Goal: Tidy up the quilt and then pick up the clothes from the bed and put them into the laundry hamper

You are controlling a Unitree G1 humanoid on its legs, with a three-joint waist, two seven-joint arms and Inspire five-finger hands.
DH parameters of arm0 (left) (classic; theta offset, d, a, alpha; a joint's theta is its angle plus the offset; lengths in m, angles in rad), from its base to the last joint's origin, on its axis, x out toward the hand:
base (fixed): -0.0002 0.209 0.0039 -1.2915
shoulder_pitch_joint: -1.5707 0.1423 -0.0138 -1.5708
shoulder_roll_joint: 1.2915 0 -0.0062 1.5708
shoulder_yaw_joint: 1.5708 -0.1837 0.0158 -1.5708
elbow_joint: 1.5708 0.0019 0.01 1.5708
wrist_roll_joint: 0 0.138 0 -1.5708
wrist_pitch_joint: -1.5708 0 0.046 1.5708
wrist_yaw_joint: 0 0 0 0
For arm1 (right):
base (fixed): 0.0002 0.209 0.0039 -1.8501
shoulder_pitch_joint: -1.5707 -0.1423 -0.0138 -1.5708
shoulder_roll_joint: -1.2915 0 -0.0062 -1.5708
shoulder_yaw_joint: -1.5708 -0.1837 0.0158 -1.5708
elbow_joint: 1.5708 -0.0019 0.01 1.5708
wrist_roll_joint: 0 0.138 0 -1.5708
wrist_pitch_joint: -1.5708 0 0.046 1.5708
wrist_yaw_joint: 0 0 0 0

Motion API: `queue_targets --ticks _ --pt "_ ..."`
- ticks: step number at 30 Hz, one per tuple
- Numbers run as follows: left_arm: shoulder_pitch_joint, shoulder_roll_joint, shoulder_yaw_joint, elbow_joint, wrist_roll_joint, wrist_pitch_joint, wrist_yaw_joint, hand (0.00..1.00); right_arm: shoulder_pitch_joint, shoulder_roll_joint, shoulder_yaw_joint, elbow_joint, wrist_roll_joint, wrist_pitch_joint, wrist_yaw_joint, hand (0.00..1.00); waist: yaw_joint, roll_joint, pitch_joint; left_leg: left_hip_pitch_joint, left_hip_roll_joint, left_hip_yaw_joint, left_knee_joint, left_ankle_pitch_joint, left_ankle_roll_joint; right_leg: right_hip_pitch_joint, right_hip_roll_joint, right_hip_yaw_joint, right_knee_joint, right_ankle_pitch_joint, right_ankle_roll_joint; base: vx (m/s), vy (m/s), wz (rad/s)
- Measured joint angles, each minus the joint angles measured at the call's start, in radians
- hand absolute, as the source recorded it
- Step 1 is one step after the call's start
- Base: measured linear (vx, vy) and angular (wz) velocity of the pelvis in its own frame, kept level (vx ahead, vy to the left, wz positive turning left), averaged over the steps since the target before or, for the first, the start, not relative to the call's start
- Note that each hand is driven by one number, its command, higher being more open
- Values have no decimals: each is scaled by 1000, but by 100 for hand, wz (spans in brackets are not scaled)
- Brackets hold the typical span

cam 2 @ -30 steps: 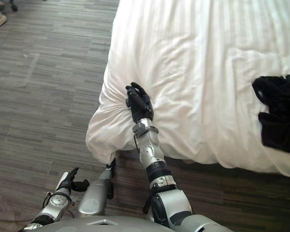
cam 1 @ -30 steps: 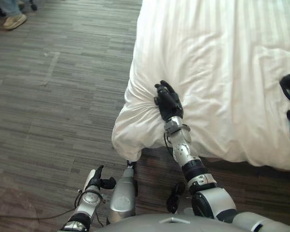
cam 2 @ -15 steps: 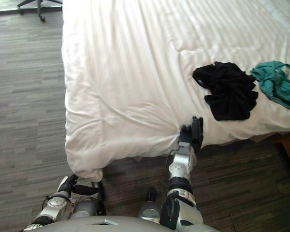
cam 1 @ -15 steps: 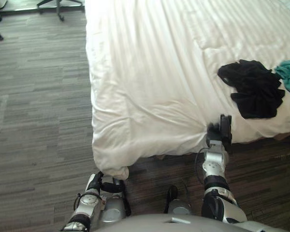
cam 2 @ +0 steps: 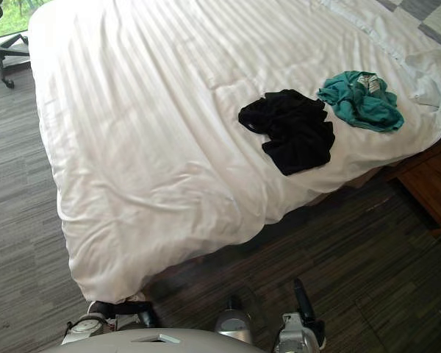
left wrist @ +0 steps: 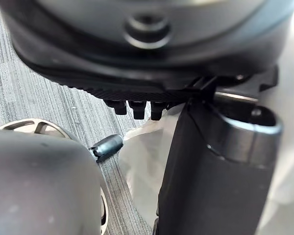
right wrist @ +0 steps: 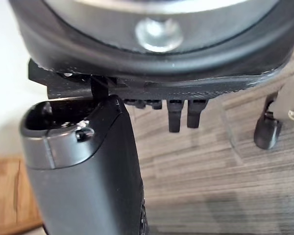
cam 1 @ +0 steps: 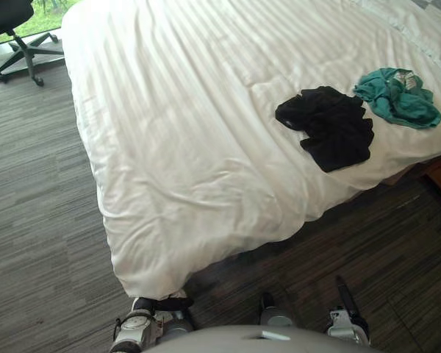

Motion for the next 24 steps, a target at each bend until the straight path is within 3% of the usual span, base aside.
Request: queue_targets --ticks 1,3,4,5,6,8,9,10,11,12,14,15,16,17,18,19,20,21,22,23,24 --pt "6 0 -1 -10 0 -12 -1 100 2 -8 88 -3 -73 7 12 100 4 -1 -1 -3 -3 -34 5 -3 -3 -21 -1 13 1 0 0 -153 -43 -43" --pt "9 -1 -11 -44 -4 -30 -3 100 -1 -17 227 -20 -183 14 38 100 14 -4 3 -100 16 -213 183 -122 -8 -76 -3 63 17 0 1 -183 -37 -70" --pt "5 -5 -21 -66 -13 -33 -5 100 -13 -31 289 -21 -226 22 55 100 40 8 8 -172 22 -341 331 -215 -13 -119 4 109 35 5 11 -310 140 -190" --pt "6 -9 -44 -77 -36 -33 -3 100 -29 -56 394 -21 -321 32 88 100 76 43 17 -235 28 -536 585 -375 -95 -182 43 221 70 23 39 -348 206 -209" --pt "9 -9 -50 -75 -38 -33 -3 100 -28 -63 410 -21 -346 31 97 100 76 55 19 -234 23 -581 639 -414 -109 -193 57 255 81 29 47 -423 319 -208" --pt "19 -4 -80 -59 -39 -35 1 100 -17 -69 435 -25 -383 38 103 100 54 72 20 -225 4 -646 716 -488 -91 -207 78 320 75 43 55 -304 214 -124" --pt "18 -2 -101 -46 -41 -40 -1 100 -4 -77 438 -34 -407 44 105 100 50 69 18 -200 -3 -615 685 -559 -27 -232 79 352 57 55 53 -443 305 -168" --pt "10 34 -121 -50 -53 -51 -20 100 2 -67 444 -30 -429 50 105 100 61 39 21 -198 -16 -530 659 -556 -2 -267 45 369 24 36 5 -523 330 -171" --pt "11 45 -133 -50 -55 -58 -22 100 2 -66 450 -30 -430 51 107 100 57 28 22 -202 -17 -498 642 -545 16 -288 33 338 20 20 -20 -489 270 -212" --pt "12 69 -151 -51 -58 -71 -18 100 0 -57 458 -32 -442 63 108 100 66 -5 30 -190 -21 -407 569 -509 47 -360 14 174 57 18 -32 -230 103 -166" --pt "13 85 -165 -41 -57 -71 -9 100 -3 -67 468 -32 -480 64 97 100 56 -25 41 -157 -30 -325 474 -410 65 -353 -18 -44 65 1 -55 -180 43 -141" --pt "8 86 -173 -39 -58 -71 -4 100 -1 -77 468 -30 -496 66 95 100 58 -26 52 -144 -31 -300 462 -398 61 -351 -31 -84 64 -8 -62 -203 28 -120" --pt "7 84 -175 -39 -62 -70 4 100 -6 -95 477 -12 -550 66 95 100 58 -31 67 -107 -36 -240 453 -378 55 -341 -34 -97 57 -39 -2 -157 19 -96" --pt "12 74 -177 -40 -66 -71 7 100 -15 -111 477 1 -559 68 97 100 58 -2 73 -96 -7 -211 434 -364 49 -361 -27 -88 96 -37 1 -136 -56 -91" --pt "13 61 -195 -39 -74 -72 11 100 -29 -147 474 14 -582 70 102 100 53 35 77 -83 24 -191 419 -351 37 -423 -29 -81 372 -42 -56 -74 -139 -46" --pt "24 61 -210 -39 -79 -72 10 100 -17 -146 470 11 -586 60 105 100 53 35 70 -47 31 -191 387 -336 18 -411 -38 -73 598 -81 -97 -26 -211 -25" --pt "39 72 -219 -41 -82 -72 9 100 -3 -130 486 23 -622 66 100 100 52 21 59 -20 10 -188 366 -328 3 -345 -45 -58 613 -119 -81 33 -155 -15" --pt "41 78 -219 -43 -83 -72 8 100 -1 -125 495 28 -644 70 92 100 63 -10 45 -18 -5 -189 357 -329 1 -315 -25 -49 537 -163 -44 32 -187 -48" --pt "36 67 -220 -38 -85 -68 11 100 -19 -141 510 45 -672 71 97 100 88 18 33 -23 -2 -204 318 -331 2 -282 29 -30 386 -134 -51 -38 -130 -103" --pt "53 32 -220 -40 -85 -73 9 100 -30 -159 526 46 -711 69 100 100 111 77 6 -30 16 -221 240 -287 40 -276 79 -25 324 -121 -81 -61 -120 -100" --pt "60 33 -209 -45 -84 -79 10 100 -33 -156 527 40 -719 73 107 100 103 65 8 -22 7 -198 234 -266 6 -290 48 -30 435 -163 -119 -30 -59 -67"
